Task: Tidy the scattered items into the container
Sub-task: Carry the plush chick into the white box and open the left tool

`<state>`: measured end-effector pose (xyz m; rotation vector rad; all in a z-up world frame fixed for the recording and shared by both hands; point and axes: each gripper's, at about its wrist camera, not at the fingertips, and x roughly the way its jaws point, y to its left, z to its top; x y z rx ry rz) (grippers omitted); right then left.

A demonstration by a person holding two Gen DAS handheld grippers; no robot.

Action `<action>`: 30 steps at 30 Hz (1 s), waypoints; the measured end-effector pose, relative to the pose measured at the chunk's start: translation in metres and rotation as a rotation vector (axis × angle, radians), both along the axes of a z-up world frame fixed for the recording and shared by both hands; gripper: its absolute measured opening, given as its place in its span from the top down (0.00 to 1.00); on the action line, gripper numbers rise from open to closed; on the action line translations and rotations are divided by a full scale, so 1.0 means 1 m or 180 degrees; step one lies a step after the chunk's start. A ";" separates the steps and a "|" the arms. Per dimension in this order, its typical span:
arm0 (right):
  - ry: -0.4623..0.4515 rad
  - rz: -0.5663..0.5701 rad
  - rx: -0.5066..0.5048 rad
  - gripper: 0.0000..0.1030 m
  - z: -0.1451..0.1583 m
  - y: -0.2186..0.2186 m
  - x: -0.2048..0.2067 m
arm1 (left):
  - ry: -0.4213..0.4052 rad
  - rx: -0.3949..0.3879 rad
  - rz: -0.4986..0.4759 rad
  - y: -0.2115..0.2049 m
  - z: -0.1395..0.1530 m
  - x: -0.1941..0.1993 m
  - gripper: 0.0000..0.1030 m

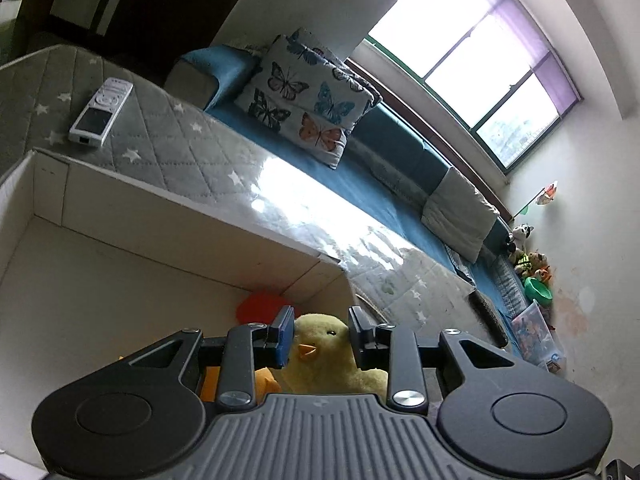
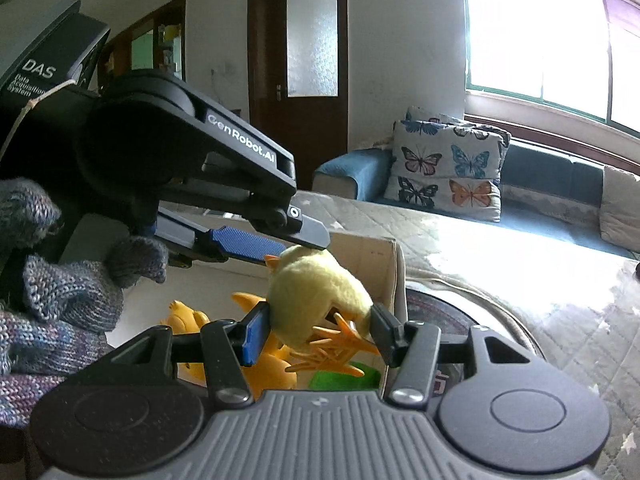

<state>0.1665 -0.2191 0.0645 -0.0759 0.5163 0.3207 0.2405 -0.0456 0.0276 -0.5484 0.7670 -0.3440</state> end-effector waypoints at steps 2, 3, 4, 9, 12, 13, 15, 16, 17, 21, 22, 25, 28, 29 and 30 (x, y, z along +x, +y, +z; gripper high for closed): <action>0.0011 -0.0007 -0.0017 0.47 -0.003 0.000 0.000 | 0.0018 0.0004 -0.0004 0.000 -0.003 0.001 0.70; 0.0024 -0.0002 -0.0026 0.46 -0.004 0.001 0.000 | 0.0015 0.0008 -0.0006 0.001 -0.003 0.001 0.70; 0.0037 0.0002 -0.0035 0.46 -0.005 0.001 0.000 | 0.0007 0.0008 -0.0010 0.002 -0.003 0.001 0.70; 0.0004 0.0026 -0.0060 0.46 -0.003 0.002 -0.007 | -0.0075 0.0042 -0.0013 0.005 0.002 -0.007 0.70; -0.0023 0.0067 -0.0092 0.46 0.000 0.003 -0.012 | -0.0101 0.0060 -0.0018 0.006 0.005 -0.015 0.70; -0.0030 0.0086 -0.0100 0.46 0.000 0.004 -0.014 | -0.0108 0.0063 -0.0016 0.006 0.006 -0.017 0.70; -0.0041 0.0112 -0.0131 0.46 0.001 0.005 -0.018 | -0.0120 0.0072 -0.0008 0.008 0.007 -0.023 0.70; -0.0045 0.0125 -0.0150 0.46 0.001 0.006 -0.019 | -0.0125 0.0075 -0.0002 0.009 0.008 -0.025 0.70; -0.0049 0.0138 -0.0169 0.46 0.001 0.007 -0.021 | -0.0127 0.0079 0.0006 0.010 0.009 -0.028 0.70; -0.0069 0.0153 -0.0212 0.46 0.004 0.007 -0.027 | -0.0131 0.0110 0.0031 0.014 0.011 -0.037 0.70; -0.0076 0.0151 -0.0220 0.46 0.005 0.007 -0.027 | -0.0134 0.0118 0.0031 0.014 0.011 -0.040 0.70; -0.0093 0.0127 -0.0228 0.46 0.009 0.008 -0.025 | -0.0127 0.0139 0.0029 0.015 0.011 -0.045 0.70; -0.0091 0.0117 -0.0221 0.46 0.010 0.007 -0.025 | -0.0120 0.0141 0.0031 0.017 0.011 -0.049 0.70; -0.0090 0.0114 -0.0219 0.46 0.011 0.007 -0.025 | -0.0113 0.0147 0.0030 0.017 0.010 -0.050 0.70; -0.0089 0.0111 -0.0217 0.46 0.011 0.007 -0.025 | -0.0105 0.0155 0.0029 0.017 0.010 -0.051 0.70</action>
